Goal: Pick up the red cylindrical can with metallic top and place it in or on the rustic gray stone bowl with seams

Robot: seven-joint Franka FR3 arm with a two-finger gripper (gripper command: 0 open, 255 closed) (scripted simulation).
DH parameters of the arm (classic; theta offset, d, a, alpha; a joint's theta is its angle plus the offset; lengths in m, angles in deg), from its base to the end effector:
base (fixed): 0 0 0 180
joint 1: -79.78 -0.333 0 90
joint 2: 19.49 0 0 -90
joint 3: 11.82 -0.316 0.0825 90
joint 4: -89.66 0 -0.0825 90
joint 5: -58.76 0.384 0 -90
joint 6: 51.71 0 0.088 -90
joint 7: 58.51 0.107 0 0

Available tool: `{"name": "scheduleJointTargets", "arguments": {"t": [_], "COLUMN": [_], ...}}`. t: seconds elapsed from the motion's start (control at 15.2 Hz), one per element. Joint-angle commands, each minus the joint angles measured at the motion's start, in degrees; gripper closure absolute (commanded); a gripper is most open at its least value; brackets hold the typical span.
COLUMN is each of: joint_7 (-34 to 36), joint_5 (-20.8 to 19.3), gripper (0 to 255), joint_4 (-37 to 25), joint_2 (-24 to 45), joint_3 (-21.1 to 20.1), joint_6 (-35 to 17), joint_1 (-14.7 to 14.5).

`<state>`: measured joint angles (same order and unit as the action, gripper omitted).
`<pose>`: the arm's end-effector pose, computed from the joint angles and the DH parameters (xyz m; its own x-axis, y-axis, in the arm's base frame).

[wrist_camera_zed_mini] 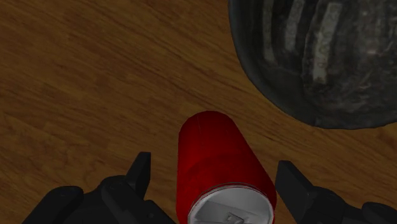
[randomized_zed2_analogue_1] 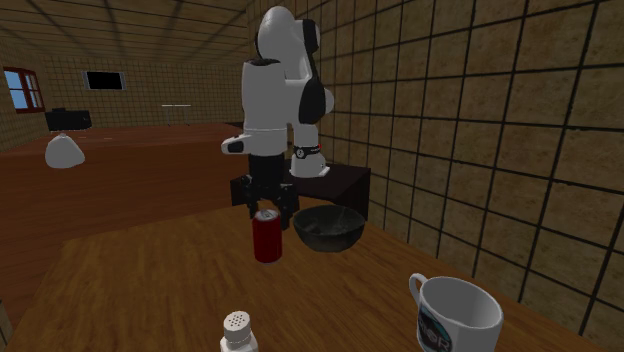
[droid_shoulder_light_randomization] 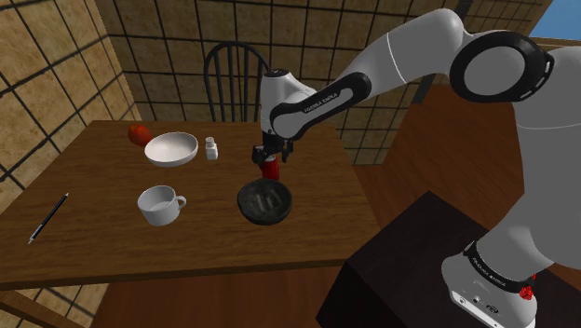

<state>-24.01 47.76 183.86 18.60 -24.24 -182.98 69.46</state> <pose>0.6418 0.2452 0.2334 0.9924 -0.1229 0.0075 -0.1230 -0.9924 0.0083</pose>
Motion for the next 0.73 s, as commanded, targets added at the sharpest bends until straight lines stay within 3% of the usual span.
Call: {"name": "scheduleJointTargets", "arguments": {"t": [0.0, 0.33, 0.4, 0.66], "joint_7": [0.1, 0.1, 0.1, 0.0], "joint_5": [0.0, 0.0, 0.0, 0.0], "gripper": [0, 0, 255, 255], "joint_4": [0.1, 0.1, 0.1, 0.0], "joint_2": [0.1, 0.1, 0.1, 0.1], "joint_3": [0.0, 0.0, 0.0, 0.0], "joint_6": [-0.2, -0.2, -0.2, -0.1], "joint_1": [-0.1, -0.1, -0.1, 0.0]}}
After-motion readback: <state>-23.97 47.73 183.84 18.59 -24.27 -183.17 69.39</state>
